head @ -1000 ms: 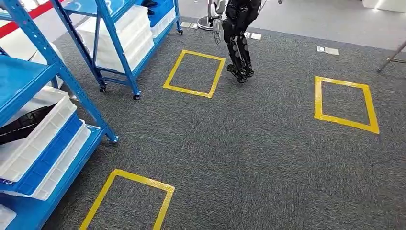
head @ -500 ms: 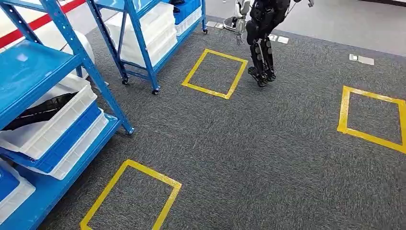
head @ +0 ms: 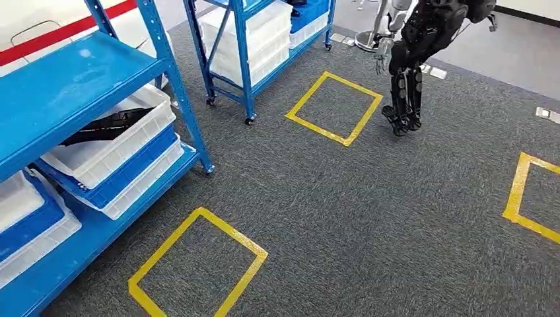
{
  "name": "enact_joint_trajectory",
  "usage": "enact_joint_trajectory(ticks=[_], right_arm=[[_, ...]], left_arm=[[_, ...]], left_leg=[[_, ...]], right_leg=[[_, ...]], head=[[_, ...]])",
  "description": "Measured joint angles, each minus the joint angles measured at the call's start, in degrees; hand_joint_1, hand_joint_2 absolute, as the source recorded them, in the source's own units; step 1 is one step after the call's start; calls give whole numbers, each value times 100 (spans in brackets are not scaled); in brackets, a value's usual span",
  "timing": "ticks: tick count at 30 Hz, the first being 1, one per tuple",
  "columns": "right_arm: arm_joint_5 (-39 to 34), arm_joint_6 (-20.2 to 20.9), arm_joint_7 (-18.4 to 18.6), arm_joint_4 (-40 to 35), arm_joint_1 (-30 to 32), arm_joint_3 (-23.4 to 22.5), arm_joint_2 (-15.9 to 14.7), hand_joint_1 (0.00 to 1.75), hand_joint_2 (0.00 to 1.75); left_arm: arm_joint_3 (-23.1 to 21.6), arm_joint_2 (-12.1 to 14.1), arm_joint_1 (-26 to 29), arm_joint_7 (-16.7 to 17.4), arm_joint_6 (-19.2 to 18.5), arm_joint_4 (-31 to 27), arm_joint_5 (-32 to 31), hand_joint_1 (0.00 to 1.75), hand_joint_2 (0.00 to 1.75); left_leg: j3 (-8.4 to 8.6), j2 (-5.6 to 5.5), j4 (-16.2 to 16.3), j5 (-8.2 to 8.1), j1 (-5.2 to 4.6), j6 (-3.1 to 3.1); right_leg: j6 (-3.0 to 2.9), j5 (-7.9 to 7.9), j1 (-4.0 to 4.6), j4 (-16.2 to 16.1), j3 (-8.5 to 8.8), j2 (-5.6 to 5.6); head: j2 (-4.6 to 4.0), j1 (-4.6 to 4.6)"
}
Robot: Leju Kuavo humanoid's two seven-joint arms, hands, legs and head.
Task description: Take the parts from the cabinet and place them on the table.
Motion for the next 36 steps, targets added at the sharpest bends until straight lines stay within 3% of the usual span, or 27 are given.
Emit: enact_joint_trajectory(ticks=[2,3,4,5,7,8,9,10,13,14,15,16,17,18,19,22,23,24,25,26,28,29,30,31,33,34,36], right_arm=[[9,0,-2,0,5,0,-11,0,0],[18,0,-13,0,6,0,-13,0,0],[17,0,-24,2,4,-2,-13,0,0],[15,-2,-35,2,0,-2,-17,0,0],[2,-11,-57,2,-8,-2,-9,0,0],[-13,-17,-63,2,-6,-2,0,0,0],[-20,-28,-63,2,1,-4,-7,0,0],[-20,-42,-77,2,13,-4,-7,0,0],[-31,-59,-79,4,50,-4,-6,0,0],[-26,-70,-79,4,60,-4,-7,0,0],[-15,-92,-79,4,60,-4,-4,0,0],[-7,-114,-81,2,56,-4,2,0,0],[-4,-129,-79,2,48,-4,9,0,0],[-7,-142,-81,2,45,-4,22,0,0],[-20,-168,-89,2,45,-4,44,0,0],[-85,-238,-157,2,43,-15,63,0,0],[-124,-258,-181,-6,35,-30,83,0,0],[-149,-280,-195,-11,42,-42,79,0,0],[-168,-308,-210,-11,57,-57,72,0,0],[-175,-324,-227,-11,61,-81,72,0,0],[-162,-326,-234,-9,89,-103,59,0,0],[-125,-323,-236,-9,95,-111,57,0,0],[-98,-319,-236,-7,101,-111,55,0,0],[-63,-310,-240,-7,103,-111,44,0,0],[-4,-306,-265,-7,96,-111,15,0,0],[-2,-287,-269,-4,92,-111,11,0,0],[6,-256,-282,-4,85,-111,18,0,0]], left_arm=[[0,0,-1,4,17,0,0,0,0],[0,0,-1,7,26,0,-2,0,0],[2,4,-9,7,45,-2,-9,0,0],[2,4,-8,4,59,-2,-11,0,0],[2,7,23,-11,61,0,-24,0,0],[2,9,27,-20,63,0,-26,0,0],[0,11,33,-24,63,0,-42,0,0],[2,11,29,-33,61,0,-50,0,0],[0,9,15,-61,61,0,-52,0,0],[2,11,25,-74,63,0,-50,0,0],[7,11,34,-92,63,0,-42,0,0],[15,13,45,-124,63,0,-9,0,0],[39,13,45,-164,61,0,7,0,0],[72,17,37,-210,59,-2,31,0,0],[100,37,13,-271,35,-7,85,0,0],[177,39,1,-448,-61,-7,205,0,0],[225,39,0,-509,-79,-7,236,0,0],[251,35,5,-542,-107,-7,253,0,0],[258,31,5,-575,-122,-7,276,0,0],[282,31,-7,-612,-129,-7,319,0,0],[356,4,-17,-647,-129,-7,380,0,0],[395,0,-13,-660,-125,-7,423,0,0],[415,-7,-9,-665,-111,-7,437,0,0],[448,-18,0,-669,-101,-7,466,0,0],[518,-48,0,-678,-77,-7,492,0,0],[533,-46,1,-686,-77,-7,492,0,0],[542,-46,-3,-691,-74,-7,492,0,0]], left_leg=[[25,-146,17,-14,43,-79],[16,-201,40,-29,52,-125],[-24,-247,132,-83,3,-202],[-22,-277,109,-97,19,-235],[-32,-343,87,-83,70,-302],[-43,-372,109,-77,99,-321],[-99,-105,242,-180,95,-337],[-252,117,568,-413,89,-363],[-915,268,1868,-995,109,-414],[-986,276,1983,-963,109,-411],[-913,288,1805,-802,108,-397],[-706,311,1404,-568,104,-374],[-360,396,760,-279,93,-327],[-76,645,277,-120,49,-250],[-41,792,208,-180,12,-226],[-63,633,165,-181,-37,-183],[-24,541,68,-141,-41,-132],[84,480,-42,-53,45,-113],[84,431,-59,-34,56,-78],[71,354,-56,-30,47,-71],[64,192,-49,-32,38,-72],[69,115,-49,-34,38,-75],[76,38,-46,-38,39,-81],[86,-49,-41,-44,41,-91],[111,-197,-6,-80,49,-147],[112,-239,19,-106,10,-194],[83,-291,35,-116,6,-242]], right_leg=[[200,514,-94,-1060,450,80],[258,685,-151,-1521,651,271],[193,765,-146,-1688,663,362],[86,770,-145,-1678,673,289],[-32,776,-70,-1669,743,209],[-78,801,-128,-1682,734,160],[-118,817,-122,-1696,746,102],[-168,812,-107,-1696,743,45],[-210,782,-44,-1693,730,-170],[-219,773,-32,-1693,732,-237],[-228,764,-25,-1693,735,-295],[-234,758,-19,-1693,751,-336],[-223,740,-11,-1694,775,-390],[-210,724,-4,-1698,802,-422],[-177,704,26,-1698,820,-471],[-102,687,4,-1748,866,-615],[-55,690,39,-1799,938,-693],[-41,627,29,-1700,895,-538],[-76,491,33,-1474,805,-301],[-128,271,20,-1006,578,-124],[-148,-57,6,-130,120,-29],[-113,-64,6,40,7,-23],[-56,47,4,-72,22,-19],[23,273,-3,-458,176,-9],[151,780,-84,-1617,689,184],[91,792,-68,-1675,690,305],[4,823,-55,-1724,748,254]], head=[[0,2],[0,9],[0,42],[0,26],[0,-2],[0,-9],[0,-15],[0,-44],[0,-55],[0,-53],[0,-53],[0,-57],[0,-55],[0,-61],[0,-29],[0,-72],[0,-87],[0,-65],[0,-44],[0,-13],[0,-11],[0,2],[0,-4],[0,4],[0,2],[0,12],[0,9]])
